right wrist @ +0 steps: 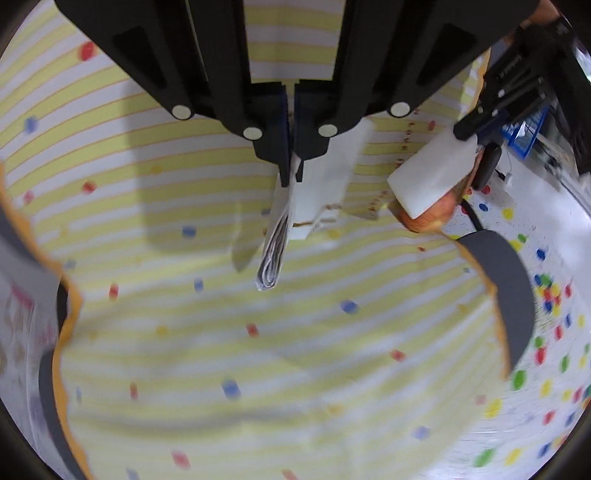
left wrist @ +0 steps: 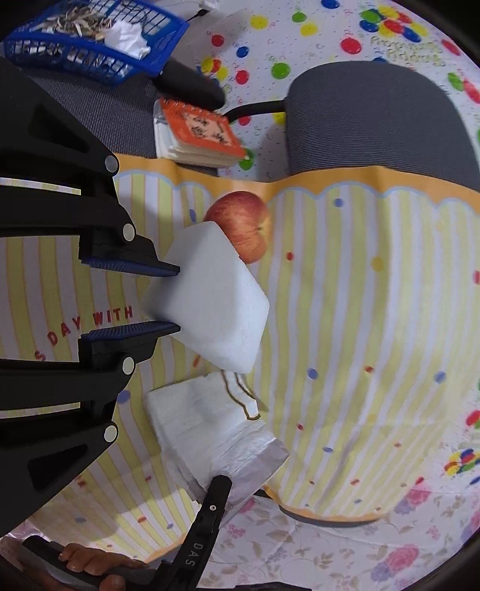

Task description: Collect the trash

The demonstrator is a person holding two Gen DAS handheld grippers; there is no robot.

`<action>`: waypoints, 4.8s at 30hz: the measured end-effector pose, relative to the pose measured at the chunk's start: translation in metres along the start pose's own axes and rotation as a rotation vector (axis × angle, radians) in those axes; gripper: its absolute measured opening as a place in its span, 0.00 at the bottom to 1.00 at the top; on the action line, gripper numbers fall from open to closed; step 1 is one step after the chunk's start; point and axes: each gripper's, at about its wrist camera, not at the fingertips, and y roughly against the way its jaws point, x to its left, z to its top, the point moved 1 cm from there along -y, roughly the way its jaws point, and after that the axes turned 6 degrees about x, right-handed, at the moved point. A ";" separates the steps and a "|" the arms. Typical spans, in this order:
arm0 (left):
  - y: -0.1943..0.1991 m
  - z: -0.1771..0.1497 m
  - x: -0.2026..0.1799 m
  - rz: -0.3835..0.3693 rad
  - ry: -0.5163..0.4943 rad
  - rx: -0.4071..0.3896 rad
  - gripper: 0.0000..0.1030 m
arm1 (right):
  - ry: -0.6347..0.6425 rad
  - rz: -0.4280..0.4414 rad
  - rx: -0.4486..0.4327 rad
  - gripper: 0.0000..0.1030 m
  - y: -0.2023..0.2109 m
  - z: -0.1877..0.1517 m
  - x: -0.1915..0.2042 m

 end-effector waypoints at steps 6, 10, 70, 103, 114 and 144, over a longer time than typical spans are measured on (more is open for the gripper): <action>0.040 -0.006 -0.023 -0.010 -0.042 -0.059 0.25 | 0.104 -0.093 -0.114 0.02 0.070 -0.011 0.015; 0.059 -0.017 -0.040 -0.032 -0.062 -0.073 0.25 | 0.120 -0.130 -0.149 0.02 0.107 -0.030 0.011; 0.091 -0.227 -0.354 -0.613 -0.652 0.106 0.50 | -0.381 -0.604 -0.134 0.17 0.313 -0.341 -0.179; 0.148 -0.145 -0.192 -0.228 -0.361 0.027 0.91 | -0.150 -0.457 -0.193 0.94 0.311 -0.248 -0.087; 0.154 -0.120 -0.129 -0.041 -0.221 0.004 0.91 | -0.013 -0.377 -0.127 0.94 0.269 -0.205 -0.037; 0.158 -0.114 -0.051 0.142 -0.066 0.025 0.91 | 0.125 -0.283 -0.075 0.94 0.206 -0.170 0.021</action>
